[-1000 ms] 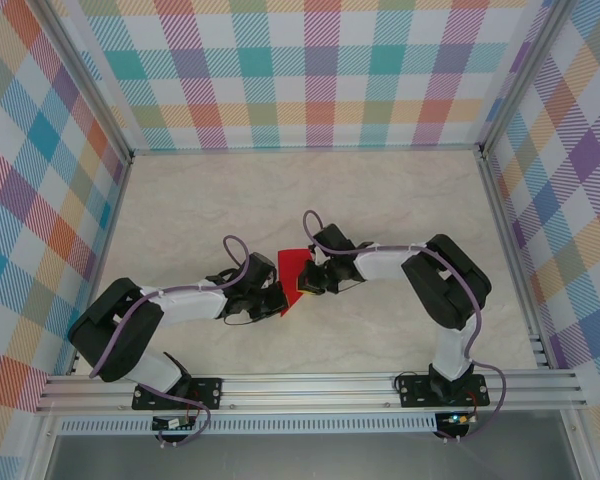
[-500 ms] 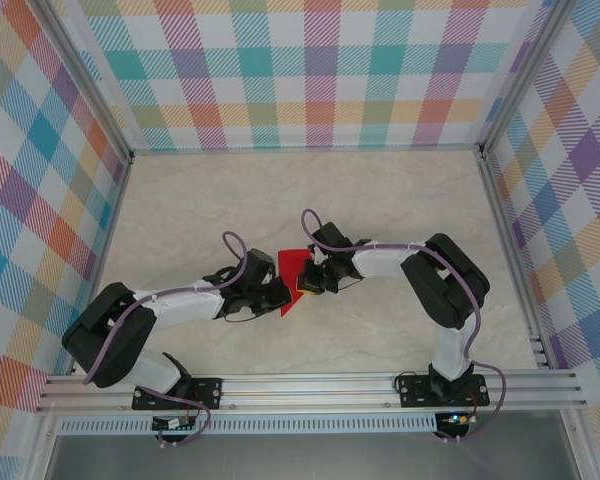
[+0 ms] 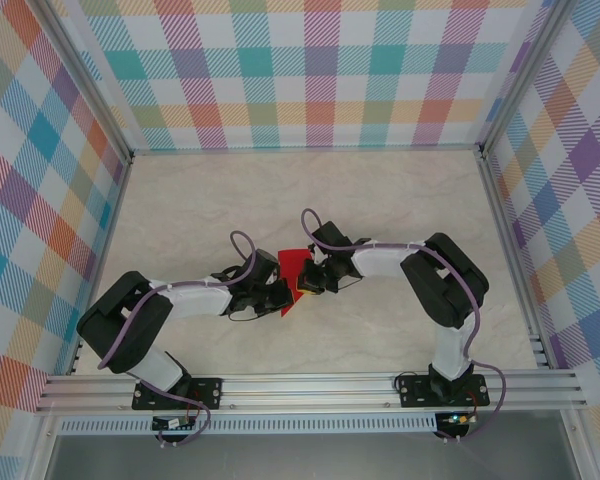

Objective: Fold a paper plane with a square sheet of paper (pick it up from the middle)
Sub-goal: Third fold the triangle at the center of the table.

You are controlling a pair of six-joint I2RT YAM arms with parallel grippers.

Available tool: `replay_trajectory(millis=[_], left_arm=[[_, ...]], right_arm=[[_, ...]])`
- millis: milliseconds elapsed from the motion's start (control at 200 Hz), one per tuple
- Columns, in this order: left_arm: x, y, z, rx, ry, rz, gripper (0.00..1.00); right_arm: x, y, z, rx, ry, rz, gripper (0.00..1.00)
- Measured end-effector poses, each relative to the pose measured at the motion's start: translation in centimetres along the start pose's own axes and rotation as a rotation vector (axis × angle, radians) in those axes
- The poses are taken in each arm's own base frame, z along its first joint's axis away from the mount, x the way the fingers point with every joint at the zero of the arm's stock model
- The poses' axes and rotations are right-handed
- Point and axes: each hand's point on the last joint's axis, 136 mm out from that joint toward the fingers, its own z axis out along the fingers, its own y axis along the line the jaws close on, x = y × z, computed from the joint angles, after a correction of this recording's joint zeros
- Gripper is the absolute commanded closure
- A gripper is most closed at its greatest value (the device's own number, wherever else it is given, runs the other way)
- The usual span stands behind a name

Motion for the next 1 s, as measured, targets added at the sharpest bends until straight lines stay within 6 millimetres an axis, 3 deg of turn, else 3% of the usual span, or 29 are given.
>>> replay_trajectory(millis=[1000], left_arm=[[2.3, 0.9, -0.8, 0.023, 0.029, 0.08, 0.98]], right_arm=[[0.1, 0.0, 0.2, 0.026, 0.037, 0.031, 1.0]])
